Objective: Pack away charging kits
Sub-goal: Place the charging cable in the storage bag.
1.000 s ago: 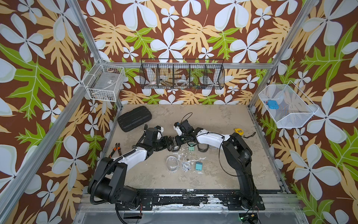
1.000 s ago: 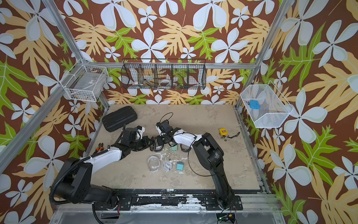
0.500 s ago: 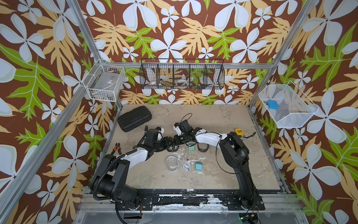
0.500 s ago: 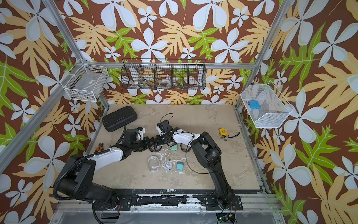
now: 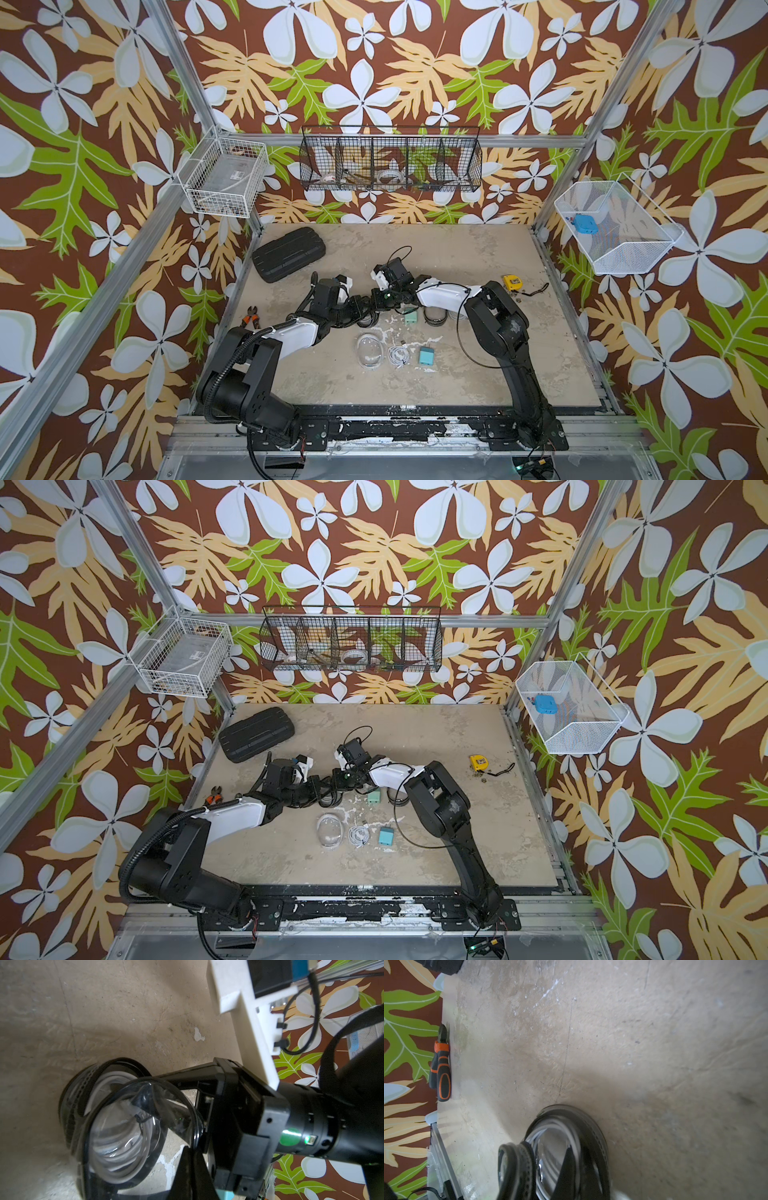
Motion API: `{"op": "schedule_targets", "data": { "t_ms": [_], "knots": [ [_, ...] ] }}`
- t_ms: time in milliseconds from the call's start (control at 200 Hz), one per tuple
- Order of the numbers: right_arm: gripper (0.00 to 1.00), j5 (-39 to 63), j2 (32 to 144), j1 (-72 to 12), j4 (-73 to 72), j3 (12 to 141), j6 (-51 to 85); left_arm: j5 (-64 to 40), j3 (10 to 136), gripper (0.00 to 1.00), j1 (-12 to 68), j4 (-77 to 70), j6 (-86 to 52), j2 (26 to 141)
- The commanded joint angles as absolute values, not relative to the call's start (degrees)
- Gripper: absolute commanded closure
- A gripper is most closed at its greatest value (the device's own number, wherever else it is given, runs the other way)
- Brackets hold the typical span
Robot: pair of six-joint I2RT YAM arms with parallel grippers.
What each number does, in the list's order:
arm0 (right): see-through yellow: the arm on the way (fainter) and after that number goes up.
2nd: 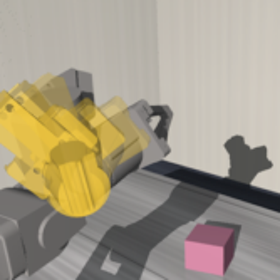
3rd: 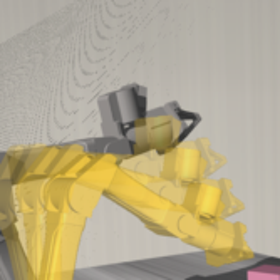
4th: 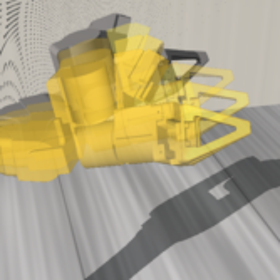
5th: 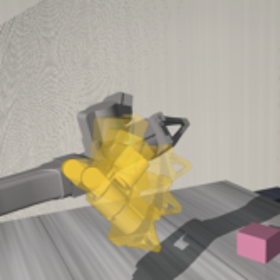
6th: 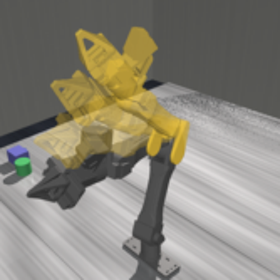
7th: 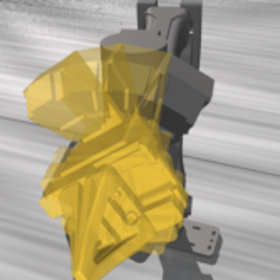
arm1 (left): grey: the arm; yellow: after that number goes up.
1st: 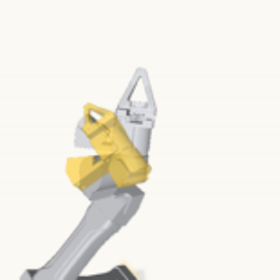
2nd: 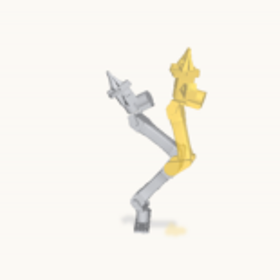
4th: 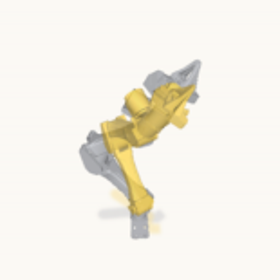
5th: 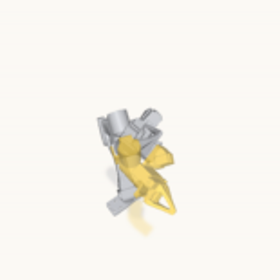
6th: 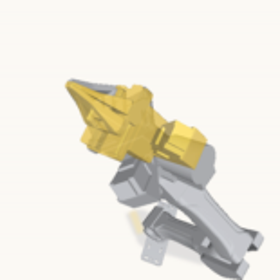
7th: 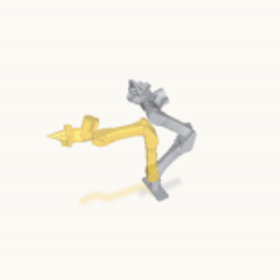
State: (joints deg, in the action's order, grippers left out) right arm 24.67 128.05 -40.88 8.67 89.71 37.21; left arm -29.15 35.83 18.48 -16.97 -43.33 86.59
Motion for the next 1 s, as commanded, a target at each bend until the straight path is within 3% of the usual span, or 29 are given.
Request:
{"op": "schedule_targets", "data": {
  "t_ms": [0, 295, 626, 796, 996],
  "knots": [
    [1.00, 28.38, 127.19, -40.79, 5.01, 89.07, 41.20, -30.39, 35.85, 1.00, 18.46, -18.73, -43.59, 86.66],
    [0.98, 32.41, 129.22, -41.03, 4.48, 90.87, 44.24, -30.57, 36.47, 1.00, 18.48, -18.11, -42.98, 86.92],
    [0.62, 31.15, 126.83, -40.51, 2.57, 85.68, 42.51, -30.15, 37.00, 1.00, 17.89, -16.38, -41.55, 86.38],
    [0.58, 30.43, 122.25, -40.41, 4.31, 84.13, 40.02, -29.38, 37.98, 1.00, 17.43, -13.60, -39.40, 86.04],
    [0.45, 29.12, 116.79, -40.32, 5.67, 81.46, 37.06, -29.27, 38.93, 1.00, 17.18, -11.72, -38.02, 86.22]
  ]
}}
